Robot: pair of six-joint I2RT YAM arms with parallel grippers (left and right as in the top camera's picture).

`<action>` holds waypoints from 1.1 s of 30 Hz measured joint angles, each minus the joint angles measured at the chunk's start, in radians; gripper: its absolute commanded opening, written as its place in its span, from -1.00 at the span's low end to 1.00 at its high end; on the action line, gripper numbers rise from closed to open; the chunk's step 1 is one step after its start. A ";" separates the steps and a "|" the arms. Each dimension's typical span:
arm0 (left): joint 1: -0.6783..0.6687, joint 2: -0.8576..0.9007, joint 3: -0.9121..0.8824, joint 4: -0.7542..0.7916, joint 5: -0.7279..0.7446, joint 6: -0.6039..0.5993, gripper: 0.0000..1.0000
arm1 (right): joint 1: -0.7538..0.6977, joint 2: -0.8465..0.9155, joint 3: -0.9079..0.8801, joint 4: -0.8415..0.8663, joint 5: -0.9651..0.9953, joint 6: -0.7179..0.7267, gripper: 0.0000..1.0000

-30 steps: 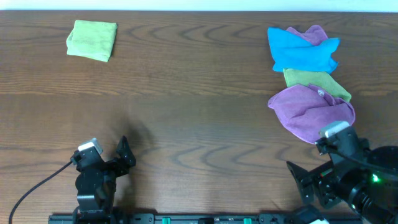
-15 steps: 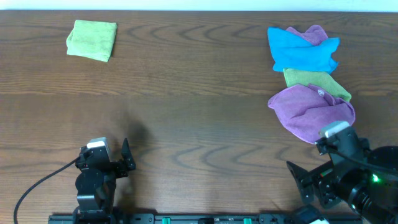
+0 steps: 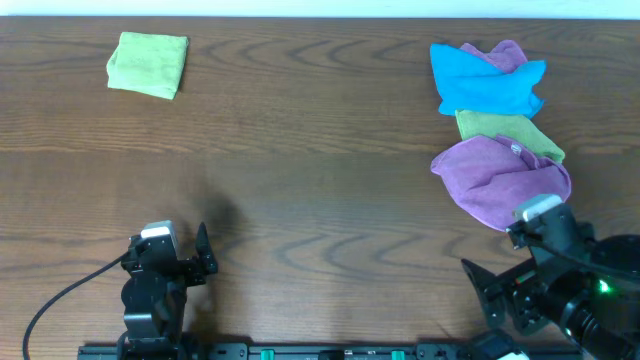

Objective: Fold the cloth

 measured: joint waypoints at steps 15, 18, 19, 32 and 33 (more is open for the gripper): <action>0.000 0.000 0.000 0.002 0.000 0.000 0.90 | -0.281 -0.486 -0.634 0.595 0.003 -0.035 0.98; 0.000 0.000 0.000 0.002 0.000 0.000 0.90 | -0.282 -0.573 -0.833 0.700 -0.005 -0.031 0.99; 0.000 0.000 0.000 0.002 0.000 0.000 0.91 | -0.283 -0.595 -0.898 0.727 -0.008 -0.027 0.98; 0.000 -0.001 0.000 0.002 0.000 0.000 0.90 | -0.290 -0.765 -1.332 0.964 -0.013 -0.009 0.99; 0.000 -0.001 0.000 0.002 0.000 0.000 0.90 | -0.294 -0.772 -1.347 0.963 -0.011 -0.009 0.98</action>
